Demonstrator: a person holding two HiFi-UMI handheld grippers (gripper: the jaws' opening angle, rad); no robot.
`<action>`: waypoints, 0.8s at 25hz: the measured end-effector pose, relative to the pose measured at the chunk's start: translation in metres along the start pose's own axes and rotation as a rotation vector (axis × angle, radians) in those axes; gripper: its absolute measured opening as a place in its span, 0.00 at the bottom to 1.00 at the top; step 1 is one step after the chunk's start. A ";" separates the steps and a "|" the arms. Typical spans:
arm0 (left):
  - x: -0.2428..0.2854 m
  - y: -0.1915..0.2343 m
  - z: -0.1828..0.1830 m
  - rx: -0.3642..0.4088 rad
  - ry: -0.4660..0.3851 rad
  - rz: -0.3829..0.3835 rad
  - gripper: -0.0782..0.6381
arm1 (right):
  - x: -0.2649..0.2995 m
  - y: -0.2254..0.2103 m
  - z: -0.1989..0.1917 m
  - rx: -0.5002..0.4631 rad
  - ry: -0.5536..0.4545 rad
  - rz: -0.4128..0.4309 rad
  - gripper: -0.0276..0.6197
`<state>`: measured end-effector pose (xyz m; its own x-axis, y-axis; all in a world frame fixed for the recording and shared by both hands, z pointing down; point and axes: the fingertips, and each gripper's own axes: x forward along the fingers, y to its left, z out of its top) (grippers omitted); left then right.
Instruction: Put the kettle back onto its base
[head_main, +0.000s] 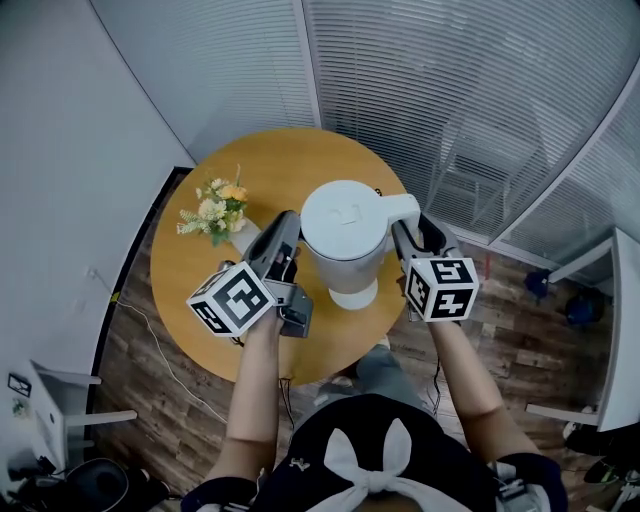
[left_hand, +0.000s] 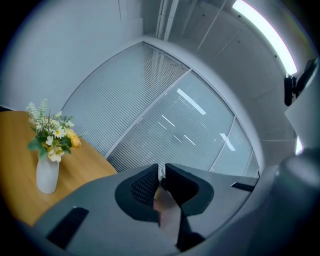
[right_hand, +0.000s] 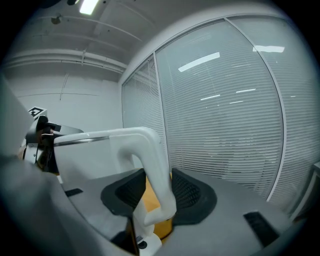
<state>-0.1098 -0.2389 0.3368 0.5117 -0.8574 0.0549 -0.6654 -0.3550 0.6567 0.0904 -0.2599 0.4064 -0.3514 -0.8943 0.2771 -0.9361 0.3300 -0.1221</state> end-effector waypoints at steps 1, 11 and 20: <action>0.000 0.002 -0.001 -0.002 0.003 0.004 0.20 | 0.001 0.001 -0.002 0.001 0.005 0.002 0.30; 0.005 0.018 -0.015 -0.029 0.034 0.040 0.20 | 0.012 -0.003 -0.020 0.011 0.055 0.020 0.30; 0.008 0.036 -0.033 -0.056 0.078 0.078 0.20 | 0.021 -0.006 -0.039 0.022 0.105 0.032 0.31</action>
<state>-0.1117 -0.2467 0.3857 0.5014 -0.8494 0.1646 -0.6745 -0.2646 0.6892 0.0877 -0.2684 0.4504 -0.3818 -0.8467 0.3705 -0.9243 0.3500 -0.1525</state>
